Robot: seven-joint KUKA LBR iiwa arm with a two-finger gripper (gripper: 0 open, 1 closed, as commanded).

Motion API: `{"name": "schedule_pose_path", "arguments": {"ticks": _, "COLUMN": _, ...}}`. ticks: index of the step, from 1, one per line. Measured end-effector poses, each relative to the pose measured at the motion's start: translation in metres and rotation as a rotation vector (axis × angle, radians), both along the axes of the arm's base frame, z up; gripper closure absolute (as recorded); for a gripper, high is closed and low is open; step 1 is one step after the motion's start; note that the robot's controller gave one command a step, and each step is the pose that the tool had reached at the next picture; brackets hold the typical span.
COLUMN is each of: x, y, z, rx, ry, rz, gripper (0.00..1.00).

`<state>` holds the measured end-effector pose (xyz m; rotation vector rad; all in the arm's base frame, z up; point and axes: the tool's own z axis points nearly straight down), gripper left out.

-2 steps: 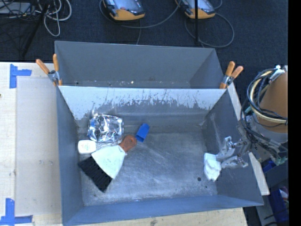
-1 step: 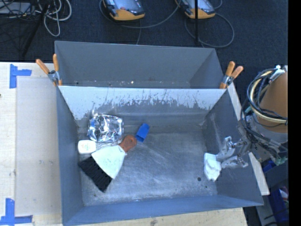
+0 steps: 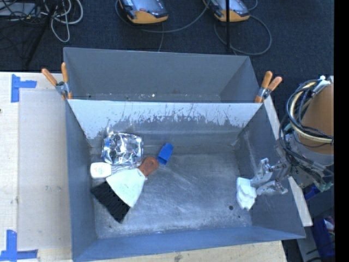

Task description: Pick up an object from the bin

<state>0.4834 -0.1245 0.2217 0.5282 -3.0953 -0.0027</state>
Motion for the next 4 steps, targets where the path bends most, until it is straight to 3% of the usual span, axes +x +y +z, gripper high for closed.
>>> {"name": "schedule_pose_path", "arguments": {"ticks": 1, "x": 0.000, "y": 0.000, "z": 0.000, "rx": 0.000, "ry": 0.000, "rz": 0.000, "gripper": 0.00}}
{"name": "schedule_pose_path", "arguments": {"ticks": 2, "x": 0.000, "y": 0.000, "z": 0.000, "rx": 0.000, "ry": 0.000, "rz": 0.000, "gripper": 0.00}}
{"name": "schedule_pose_path", "arguments": {"ticks": 3, "x": 0.007, "y": 0.014, "z": -0.045, "rx": -0.003, "ry": -0.008, "rz": -0.012, "gripper": 0.00}}
{"name": "schedule_pose_path", "arguments": {"ticks": 4, "x": -0.002, "y": 0.012, "z": -0.106, "rx": -0.001, "ry": -0.005, "rz": 0.062, "gripper": 0.00}}
